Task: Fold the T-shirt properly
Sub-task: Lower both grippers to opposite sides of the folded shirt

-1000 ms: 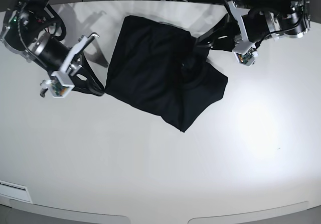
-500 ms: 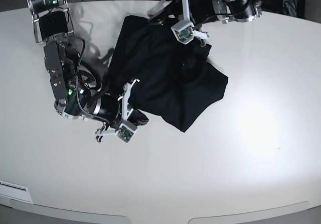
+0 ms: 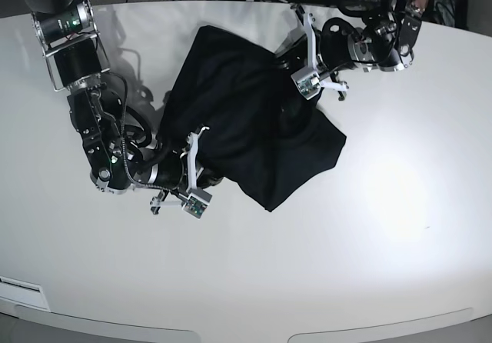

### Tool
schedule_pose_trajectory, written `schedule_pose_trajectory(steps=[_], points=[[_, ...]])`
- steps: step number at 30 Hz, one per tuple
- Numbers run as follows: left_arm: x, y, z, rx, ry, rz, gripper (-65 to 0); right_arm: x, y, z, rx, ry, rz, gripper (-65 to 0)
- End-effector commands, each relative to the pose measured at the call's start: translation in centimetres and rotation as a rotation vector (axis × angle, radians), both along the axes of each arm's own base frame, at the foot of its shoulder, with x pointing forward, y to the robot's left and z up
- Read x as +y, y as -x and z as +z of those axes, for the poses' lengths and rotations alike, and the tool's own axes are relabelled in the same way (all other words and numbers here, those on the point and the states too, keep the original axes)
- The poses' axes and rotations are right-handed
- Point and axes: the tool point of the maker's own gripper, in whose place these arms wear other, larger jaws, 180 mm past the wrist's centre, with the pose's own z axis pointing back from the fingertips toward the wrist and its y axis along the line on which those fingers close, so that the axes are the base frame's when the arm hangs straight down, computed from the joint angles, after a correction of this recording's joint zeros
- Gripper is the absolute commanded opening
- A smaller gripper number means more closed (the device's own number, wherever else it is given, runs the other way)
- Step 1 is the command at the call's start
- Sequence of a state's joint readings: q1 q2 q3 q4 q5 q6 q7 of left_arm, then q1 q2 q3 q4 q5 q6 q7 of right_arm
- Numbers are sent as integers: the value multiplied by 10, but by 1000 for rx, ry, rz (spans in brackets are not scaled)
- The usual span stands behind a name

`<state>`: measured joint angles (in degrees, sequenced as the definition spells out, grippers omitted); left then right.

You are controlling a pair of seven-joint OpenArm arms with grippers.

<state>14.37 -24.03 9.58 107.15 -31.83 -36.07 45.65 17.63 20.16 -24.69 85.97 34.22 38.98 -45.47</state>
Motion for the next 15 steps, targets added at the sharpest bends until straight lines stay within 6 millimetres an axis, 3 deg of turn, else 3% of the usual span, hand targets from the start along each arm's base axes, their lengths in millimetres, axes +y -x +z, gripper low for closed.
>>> schedule_pose_trajectory(steps=[1,5,9,15], points=[[30,-11,-15,-2,-147,17,-650,-5,-4,9,-26,-6,-3,-650],[64,-49,-16,-41,-220,41,-650,-22,14,-3,25,2,-41,-650],[89,-91,0,-117,-255,79,-650,-41,33,2,38,-32,-105,-650],[95,-154,41,-252,-198,112,-650,-51,69,12,37,-90,-150,-650]])
